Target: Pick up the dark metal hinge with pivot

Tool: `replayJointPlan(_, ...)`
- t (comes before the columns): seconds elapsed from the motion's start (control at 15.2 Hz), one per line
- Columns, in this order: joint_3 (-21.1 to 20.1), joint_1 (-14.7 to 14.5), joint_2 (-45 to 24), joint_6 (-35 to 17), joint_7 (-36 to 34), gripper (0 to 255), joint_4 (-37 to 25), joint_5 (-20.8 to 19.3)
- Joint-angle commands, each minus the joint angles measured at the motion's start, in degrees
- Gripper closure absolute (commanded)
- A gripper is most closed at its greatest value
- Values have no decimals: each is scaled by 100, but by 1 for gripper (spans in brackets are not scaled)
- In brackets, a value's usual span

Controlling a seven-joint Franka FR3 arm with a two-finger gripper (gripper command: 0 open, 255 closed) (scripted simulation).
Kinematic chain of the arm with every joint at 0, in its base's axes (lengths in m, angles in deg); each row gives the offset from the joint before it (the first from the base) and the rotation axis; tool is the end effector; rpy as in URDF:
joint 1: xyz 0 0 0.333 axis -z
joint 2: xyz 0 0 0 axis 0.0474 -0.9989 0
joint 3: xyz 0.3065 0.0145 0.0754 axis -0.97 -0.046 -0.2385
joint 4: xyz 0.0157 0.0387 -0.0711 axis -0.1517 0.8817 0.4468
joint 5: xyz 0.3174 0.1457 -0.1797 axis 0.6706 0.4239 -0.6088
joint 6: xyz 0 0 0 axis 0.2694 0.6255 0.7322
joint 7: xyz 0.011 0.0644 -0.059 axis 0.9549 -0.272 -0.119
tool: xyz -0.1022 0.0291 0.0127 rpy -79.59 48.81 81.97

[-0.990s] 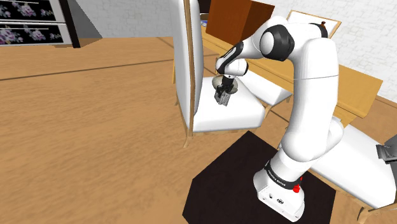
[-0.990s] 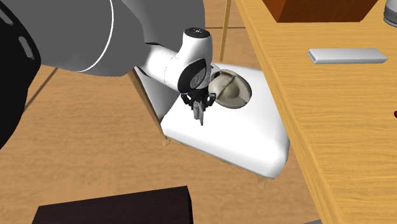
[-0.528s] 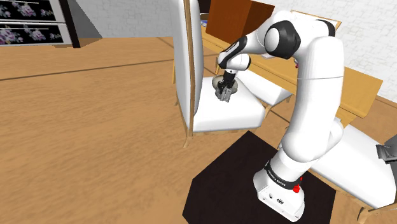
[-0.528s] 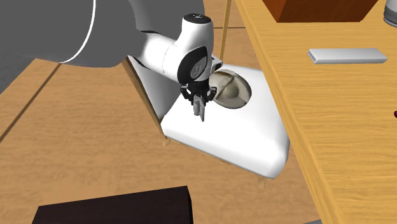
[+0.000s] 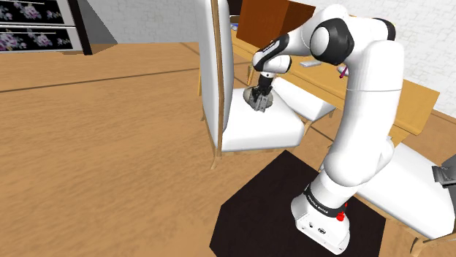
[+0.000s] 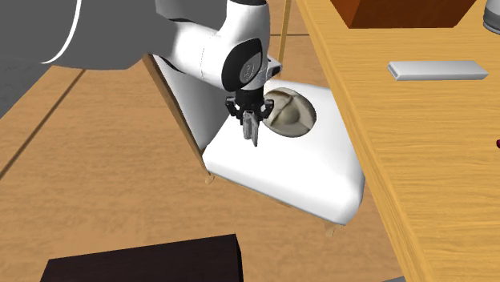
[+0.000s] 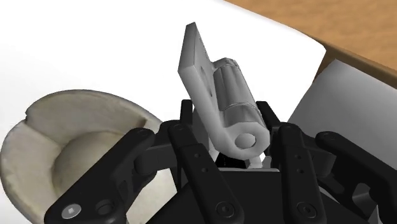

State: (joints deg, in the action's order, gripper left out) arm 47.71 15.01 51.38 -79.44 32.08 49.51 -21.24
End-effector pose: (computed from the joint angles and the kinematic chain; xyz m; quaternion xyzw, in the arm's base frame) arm 0.5443 -0.3276 0.2940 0.9930 -0.1166 0.0173 0.0049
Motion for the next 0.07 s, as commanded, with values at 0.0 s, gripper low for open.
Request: replayJointPlan(0.0,11,-1,33,33,-4,255,-8,-15)
